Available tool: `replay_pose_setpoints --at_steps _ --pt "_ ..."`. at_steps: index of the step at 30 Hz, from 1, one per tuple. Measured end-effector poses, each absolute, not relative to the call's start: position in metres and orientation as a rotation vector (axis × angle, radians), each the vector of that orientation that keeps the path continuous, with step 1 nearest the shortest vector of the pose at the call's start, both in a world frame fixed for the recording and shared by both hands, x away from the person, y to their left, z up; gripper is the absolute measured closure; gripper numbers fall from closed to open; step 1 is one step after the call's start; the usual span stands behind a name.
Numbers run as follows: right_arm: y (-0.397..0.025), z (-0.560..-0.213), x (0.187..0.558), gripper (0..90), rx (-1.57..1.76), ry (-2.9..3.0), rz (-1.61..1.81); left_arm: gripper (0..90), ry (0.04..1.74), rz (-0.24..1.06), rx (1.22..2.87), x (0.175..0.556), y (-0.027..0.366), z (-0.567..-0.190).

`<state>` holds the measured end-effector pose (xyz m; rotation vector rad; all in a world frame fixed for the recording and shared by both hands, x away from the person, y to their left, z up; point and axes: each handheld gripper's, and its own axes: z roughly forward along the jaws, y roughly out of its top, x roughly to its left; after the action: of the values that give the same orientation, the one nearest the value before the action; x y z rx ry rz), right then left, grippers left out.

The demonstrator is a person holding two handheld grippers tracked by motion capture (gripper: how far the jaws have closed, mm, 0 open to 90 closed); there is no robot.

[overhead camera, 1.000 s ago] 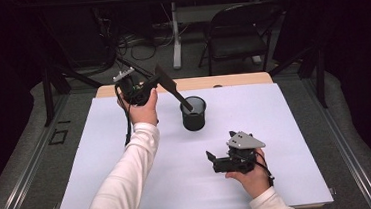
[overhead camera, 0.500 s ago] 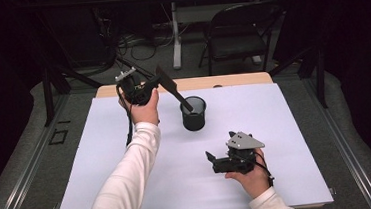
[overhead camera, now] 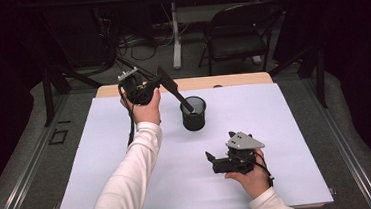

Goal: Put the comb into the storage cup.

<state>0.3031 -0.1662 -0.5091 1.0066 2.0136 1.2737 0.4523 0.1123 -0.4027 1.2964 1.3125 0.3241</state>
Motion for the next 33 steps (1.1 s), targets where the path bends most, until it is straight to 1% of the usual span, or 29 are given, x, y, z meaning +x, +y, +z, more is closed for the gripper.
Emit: replay_pose_setpoints --at_steps 18,33 --pt "-0.166 -0.509 0.303 0.0 1.006 2.016 1.274 84.5 1.313 0.321 1.313 0.453 0.107 -0.406" --pt "-0.166 -0.509 0.303 0.0 1.006 2.019 1.273 84.5 1.319 0.297 1.335 0.454 0.095 -0.415"
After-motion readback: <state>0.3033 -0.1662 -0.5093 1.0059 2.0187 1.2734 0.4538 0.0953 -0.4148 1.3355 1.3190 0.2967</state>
